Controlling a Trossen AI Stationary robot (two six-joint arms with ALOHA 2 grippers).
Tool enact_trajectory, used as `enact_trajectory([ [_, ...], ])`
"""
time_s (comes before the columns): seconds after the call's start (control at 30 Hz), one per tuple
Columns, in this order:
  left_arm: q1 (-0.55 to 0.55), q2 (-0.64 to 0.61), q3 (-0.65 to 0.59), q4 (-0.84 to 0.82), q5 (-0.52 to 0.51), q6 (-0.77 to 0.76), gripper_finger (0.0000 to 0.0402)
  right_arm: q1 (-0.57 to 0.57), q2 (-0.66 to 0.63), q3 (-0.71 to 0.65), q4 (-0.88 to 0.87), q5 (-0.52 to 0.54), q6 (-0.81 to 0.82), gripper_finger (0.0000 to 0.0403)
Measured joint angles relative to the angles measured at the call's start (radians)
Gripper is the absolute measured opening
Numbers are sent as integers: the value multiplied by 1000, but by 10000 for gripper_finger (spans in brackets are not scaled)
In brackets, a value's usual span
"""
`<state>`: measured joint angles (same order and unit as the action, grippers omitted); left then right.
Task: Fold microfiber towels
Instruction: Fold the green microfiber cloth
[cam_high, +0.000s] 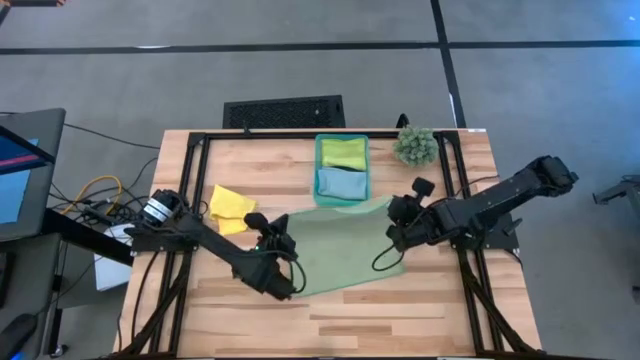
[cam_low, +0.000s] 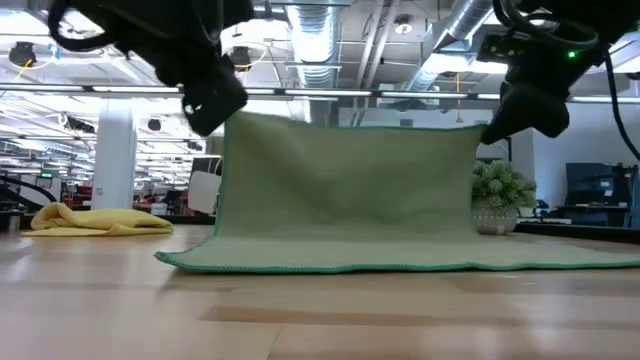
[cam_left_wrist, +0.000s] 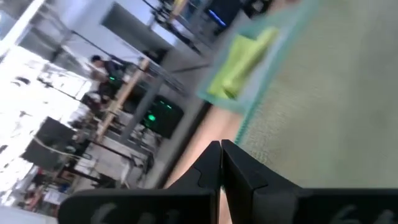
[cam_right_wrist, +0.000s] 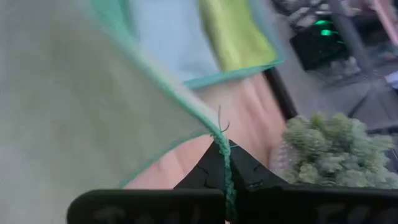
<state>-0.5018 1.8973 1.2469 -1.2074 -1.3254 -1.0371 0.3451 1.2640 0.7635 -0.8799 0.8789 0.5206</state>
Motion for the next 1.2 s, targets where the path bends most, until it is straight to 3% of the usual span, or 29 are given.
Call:
enact_trajectory([
  [0.3, -145, 0, 73, 59, 211, 91, 0, 123, 0, 0, -4, -265, -50, 10],
  [0.4, -181, 2, 68, 211, 279, 116, 0, 185, 0, 0, -1, -318, -50, 11],
  [0.63, -232, 53, 33, 640, 405, 386, 0, 269, 0, 0, 3, -394, -6, 9],
  [0.9, -238, 104, 30, 597, 497, 345, 0, 333, 0, 0, 5, -411, 62, 9],
  [1.2, -238, 103, 34, 574, 502, 301, 0, 397, 30, 0, 17, -426, 82, 9],
])
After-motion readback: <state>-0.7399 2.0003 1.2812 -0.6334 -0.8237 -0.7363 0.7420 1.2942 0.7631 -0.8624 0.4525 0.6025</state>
